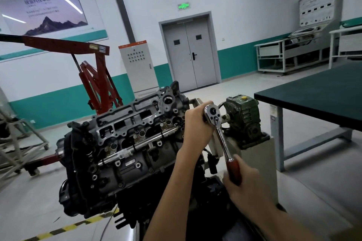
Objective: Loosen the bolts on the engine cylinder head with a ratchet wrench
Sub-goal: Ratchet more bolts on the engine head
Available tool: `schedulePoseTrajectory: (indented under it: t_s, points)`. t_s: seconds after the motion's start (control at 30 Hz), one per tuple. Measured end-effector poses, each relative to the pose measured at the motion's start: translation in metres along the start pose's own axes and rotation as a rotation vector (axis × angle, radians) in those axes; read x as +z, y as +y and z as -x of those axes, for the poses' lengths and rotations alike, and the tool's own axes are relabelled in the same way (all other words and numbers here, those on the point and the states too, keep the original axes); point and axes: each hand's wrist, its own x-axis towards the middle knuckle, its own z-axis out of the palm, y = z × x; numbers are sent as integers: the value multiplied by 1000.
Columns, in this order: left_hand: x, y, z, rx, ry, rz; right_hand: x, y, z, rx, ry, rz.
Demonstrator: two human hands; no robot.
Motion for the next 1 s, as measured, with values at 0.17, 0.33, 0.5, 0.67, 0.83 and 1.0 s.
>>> schedulePoseTrajectory:
  t_s: [0.17,0.33,0.5,0.67,0.83,1.0]
  points:
    - [-3,-4,-6,-7,-80,-27,-61,25,-44,-182,-189,302]
    - [-8,-5,-10,7,-131,-57,-93,21,-86,-407,-249,467]
    - [-6,-5,-6,-22,10,-50,-50,15,-45,-182,-107,243]
    - [2,-1,1,-6,147,35,14,-28,7,-20,10,-105]
    - [-1,1,-2,11,86,54,14,-22,5,-20,-15,-136]
    - [-1,-4,-8,8,89,-49,-44,12,-41,-197,-129,196]
